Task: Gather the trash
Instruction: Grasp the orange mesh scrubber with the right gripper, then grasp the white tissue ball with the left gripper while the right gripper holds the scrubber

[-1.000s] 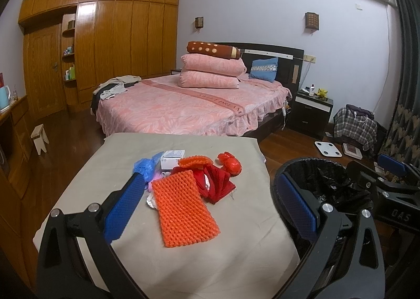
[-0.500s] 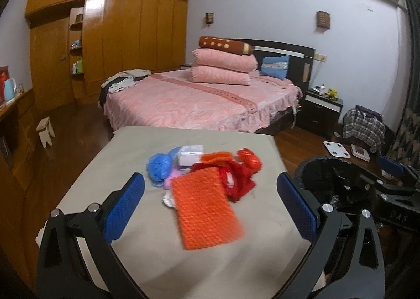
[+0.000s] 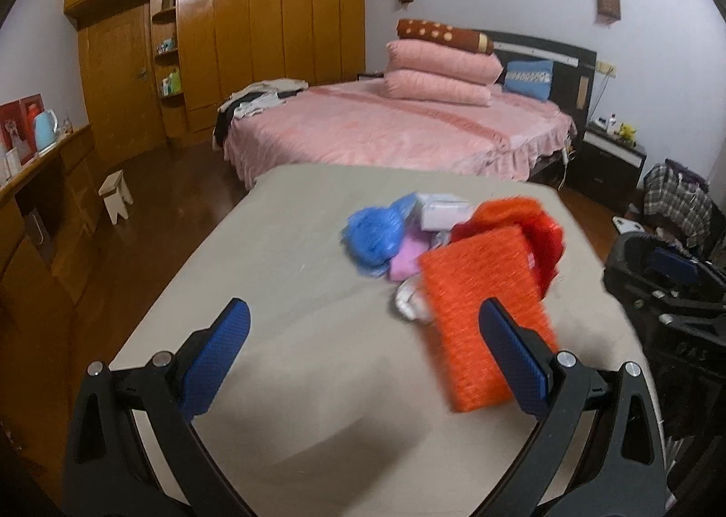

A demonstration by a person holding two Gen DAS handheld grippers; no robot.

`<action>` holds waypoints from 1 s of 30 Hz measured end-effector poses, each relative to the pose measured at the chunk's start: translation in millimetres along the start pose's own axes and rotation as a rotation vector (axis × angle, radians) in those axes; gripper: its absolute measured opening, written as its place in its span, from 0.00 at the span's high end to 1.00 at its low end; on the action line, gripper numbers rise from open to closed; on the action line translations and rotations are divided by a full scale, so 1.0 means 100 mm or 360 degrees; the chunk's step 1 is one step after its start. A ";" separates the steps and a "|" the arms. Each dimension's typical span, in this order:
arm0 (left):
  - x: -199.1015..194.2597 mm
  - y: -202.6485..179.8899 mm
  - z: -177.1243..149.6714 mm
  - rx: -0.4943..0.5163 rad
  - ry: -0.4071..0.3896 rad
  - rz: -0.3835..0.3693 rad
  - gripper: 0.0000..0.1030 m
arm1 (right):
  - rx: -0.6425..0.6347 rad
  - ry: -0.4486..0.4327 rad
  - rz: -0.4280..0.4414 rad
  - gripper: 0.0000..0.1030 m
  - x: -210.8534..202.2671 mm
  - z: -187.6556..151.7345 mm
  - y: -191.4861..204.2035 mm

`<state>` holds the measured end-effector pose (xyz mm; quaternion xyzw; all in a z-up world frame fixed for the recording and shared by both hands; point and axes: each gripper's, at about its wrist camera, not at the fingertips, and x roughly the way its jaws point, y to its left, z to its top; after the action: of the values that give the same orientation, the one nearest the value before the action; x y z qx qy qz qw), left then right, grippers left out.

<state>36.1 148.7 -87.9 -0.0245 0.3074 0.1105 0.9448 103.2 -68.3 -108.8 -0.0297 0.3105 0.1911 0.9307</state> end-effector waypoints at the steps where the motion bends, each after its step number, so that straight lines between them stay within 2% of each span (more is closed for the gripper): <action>1: 0.03 0.03 -0.01 0.0000 0.0012 0.0005 0.05 | -0.0021 0.0024 0.0008 0.16 0.07 -0.02 0.05; 4: 0.11 0.08 -0.04 -0.0001 0.0040 0.0007 0.05 | -0.0106 0.0102 0.0017 0.19 0.30 -0.11 0.20; 8: 0.19 0.14 -0.08 -0.0009 0.0066 0.0009 0.07 | -0.0126 0.0225 0.0072 0.32 0.60 -0.21 0.30; 10: 0.22 0.16 -0.09 -0.0023 0.0081 0.0004 0.08 | -0.0140 0.0290 0.0116 0.42 0.70 -0.26 0.34; 12: 0.24 0.18 -0.10 -0.0033 0.0088 0.0002 0.08 | -0.0155 0.0340 0.0182 0.69 0.76 -0.31 0.37; 17: 0.24 0.18 -0.08 -0.0041 0.0100 0.0004 0.09 | -0.0138 0.0348 0.0309 0.88 0.68 -0.32 0.38; 21: 0.24 0.16 -0.08 -0.0037 0.0088 -0.0010 0.11 | -0.0158 0.0272 0.0351 0.89 0.45 -0.29 0.34; 24: 0.26 0.11 -0.08 -0.0031 0.0094 -0.0035 0.17 | -0.0146 0.0225 0.0341 0.89 0.28 -0.28 0.27; 30: 0.36 -0.09 -0.08 -0.0009 0.0113 -0.0083 0.19 | -0.0067 0.0161 0.0229 0.89 0.17 -0.18 -0.04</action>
<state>62.0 146.2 -115.6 -0.0392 0.3398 0.0857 0.9358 107.1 -69.5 -134.0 -0.0366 0.3543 0.2623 0.8968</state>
